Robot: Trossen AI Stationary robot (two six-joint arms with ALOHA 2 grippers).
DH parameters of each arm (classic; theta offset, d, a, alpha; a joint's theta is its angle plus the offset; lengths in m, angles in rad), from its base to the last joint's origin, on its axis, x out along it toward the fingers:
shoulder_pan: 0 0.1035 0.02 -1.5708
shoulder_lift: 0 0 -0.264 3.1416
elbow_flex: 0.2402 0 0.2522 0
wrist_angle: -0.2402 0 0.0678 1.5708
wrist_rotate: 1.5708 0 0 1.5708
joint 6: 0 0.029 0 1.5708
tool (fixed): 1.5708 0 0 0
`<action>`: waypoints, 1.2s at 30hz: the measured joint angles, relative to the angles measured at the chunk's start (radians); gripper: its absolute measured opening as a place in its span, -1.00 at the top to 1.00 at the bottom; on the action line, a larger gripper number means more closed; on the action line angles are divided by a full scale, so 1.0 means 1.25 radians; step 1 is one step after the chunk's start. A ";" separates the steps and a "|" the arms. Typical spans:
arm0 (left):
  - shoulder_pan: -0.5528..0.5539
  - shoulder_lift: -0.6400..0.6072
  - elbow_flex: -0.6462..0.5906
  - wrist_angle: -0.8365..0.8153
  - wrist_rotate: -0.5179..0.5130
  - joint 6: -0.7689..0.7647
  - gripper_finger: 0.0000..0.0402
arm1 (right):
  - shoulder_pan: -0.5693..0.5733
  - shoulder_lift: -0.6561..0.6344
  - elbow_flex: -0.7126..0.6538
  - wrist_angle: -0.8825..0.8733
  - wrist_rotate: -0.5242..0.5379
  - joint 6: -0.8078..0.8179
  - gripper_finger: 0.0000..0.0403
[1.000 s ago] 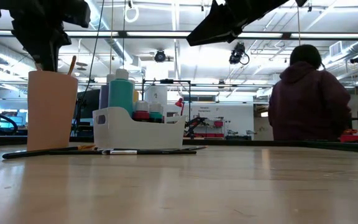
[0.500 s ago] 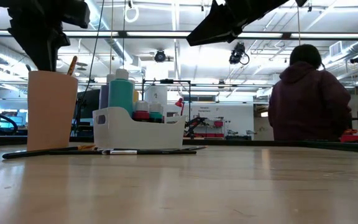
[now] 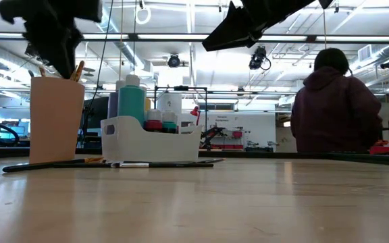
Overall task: Pick & Place Paint Supplies
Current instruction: Put the top right black gold paintbrush into the orange cup
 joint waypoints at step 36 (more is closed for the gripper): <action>-0.112 0.029 0.189 0.162 -0.464 -0.004 0.32 | -0.296 0.035 -0.132 0.000 -0.195 -0.025 0.09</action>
